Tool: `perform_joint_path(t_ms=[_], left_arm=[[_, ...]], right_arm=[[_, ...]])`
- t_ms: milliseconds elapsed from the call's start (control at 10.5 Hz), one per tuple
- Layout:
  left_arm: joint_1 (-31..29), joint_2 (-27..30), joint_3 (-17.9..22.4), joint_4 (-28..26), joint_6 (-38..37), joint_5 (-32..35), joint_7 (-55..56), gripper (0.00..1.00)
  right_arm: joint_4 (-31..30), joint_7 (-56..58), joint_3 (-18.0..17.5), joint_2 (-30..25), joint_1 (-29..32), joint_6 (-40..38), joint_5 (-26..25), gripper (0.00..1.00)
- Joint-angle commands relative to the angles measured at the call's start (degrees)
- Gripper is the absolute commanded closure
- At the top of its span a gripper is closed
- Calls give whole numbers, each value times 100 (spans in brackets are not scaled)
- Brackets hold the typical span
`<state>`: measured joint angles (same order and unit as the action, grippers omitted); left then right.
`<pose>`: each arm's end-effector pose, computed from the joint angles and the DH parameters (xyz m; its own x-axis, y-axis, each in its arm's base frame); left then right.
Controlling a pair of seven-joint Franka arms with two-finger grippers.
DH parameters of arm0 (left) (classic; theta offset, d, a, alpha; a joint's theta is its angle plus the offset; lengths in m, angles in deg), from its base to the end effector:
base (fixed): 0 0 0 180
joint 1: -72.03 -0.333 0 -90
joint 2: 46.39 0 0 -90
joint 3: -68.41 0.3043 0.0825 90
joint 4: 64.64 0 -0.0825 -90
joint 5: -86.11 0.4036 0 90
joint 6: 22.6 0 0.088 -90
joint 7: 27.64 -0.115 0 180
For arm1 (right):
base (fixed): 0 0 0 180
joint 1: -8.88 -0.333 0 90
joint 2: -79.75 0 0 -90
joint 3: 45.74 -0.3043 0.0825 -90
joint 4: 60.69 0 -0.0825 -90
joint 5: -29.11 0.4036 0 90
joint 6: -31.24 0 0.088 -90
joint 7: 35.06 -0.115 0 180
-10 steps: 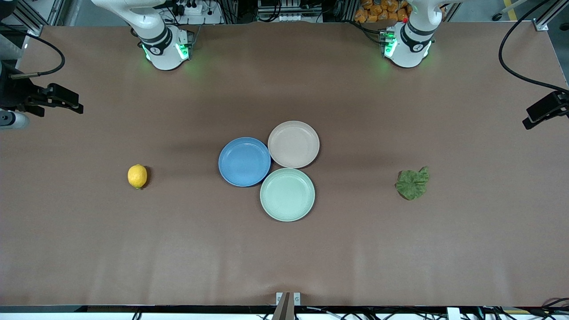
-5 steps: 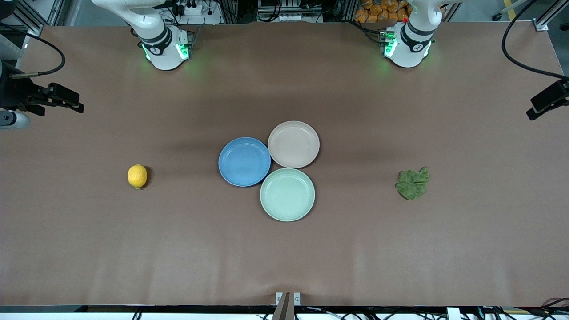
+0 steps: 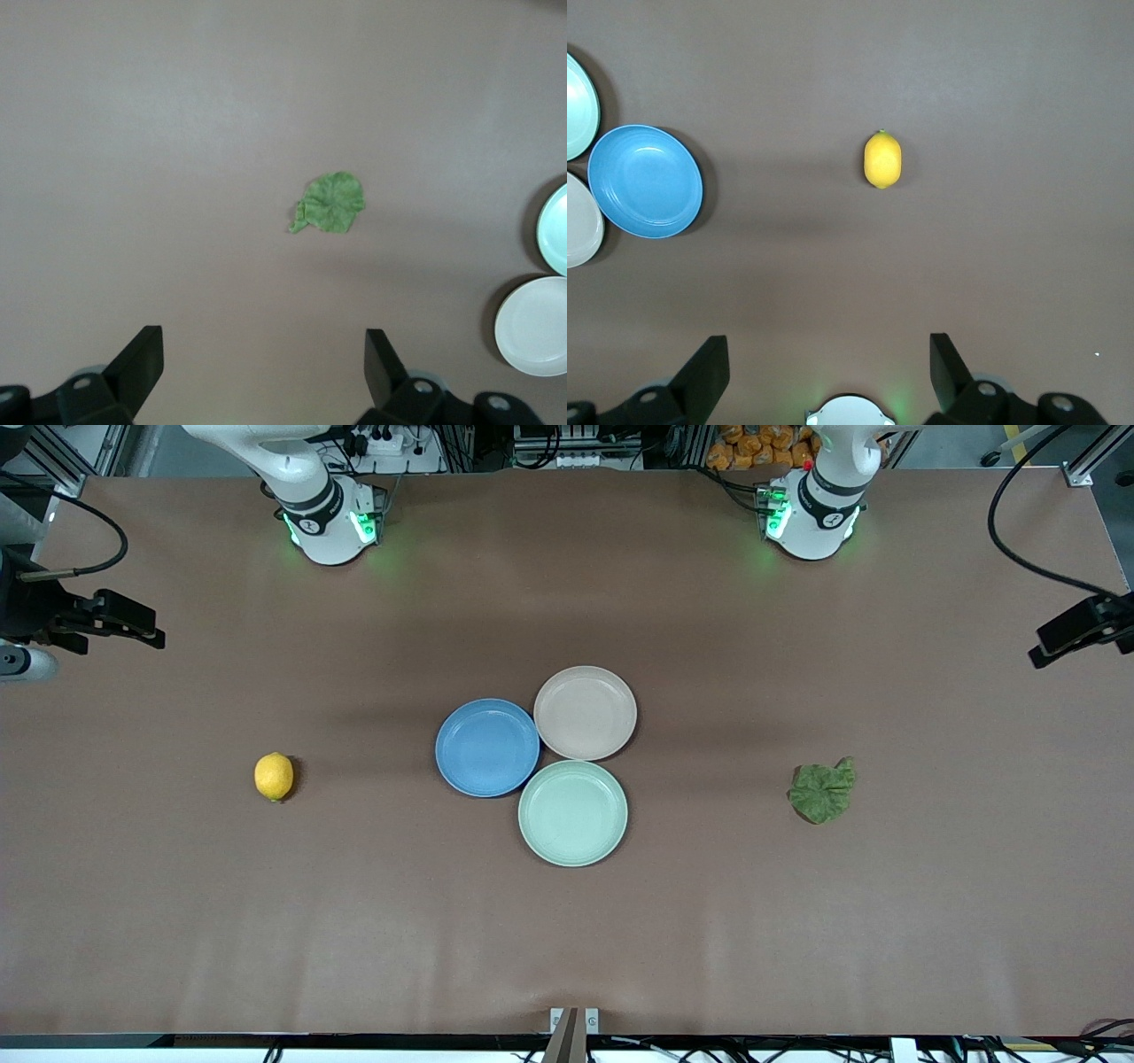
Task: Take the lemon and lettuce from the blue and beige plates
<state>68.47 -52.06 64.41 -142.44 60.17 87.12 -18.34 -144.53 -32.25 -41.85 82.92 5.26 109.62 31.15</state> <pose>0.5903 0.0000 0.6396 0.9876 0.1565 -0.0101 0.1563 -0.9876 -0.0124 0.5677 0.0031 0.6089 0.9877 0.0510 -0.1481 0.0457 -0.9982 -0.0391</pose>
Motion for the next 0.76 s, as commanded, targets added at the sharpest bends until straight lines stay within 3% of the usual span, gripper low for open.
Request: perform_joint_path(t_ms=[0,669], left_arm=[[40,-4,66,-86,-60,-197,45,0],[57,4,30,-77,-68,-189,10,0]], right_arm=[[-45,44,7,-71,46,-33,51,0],[-45,44,7,-36,142,90,51,0]])
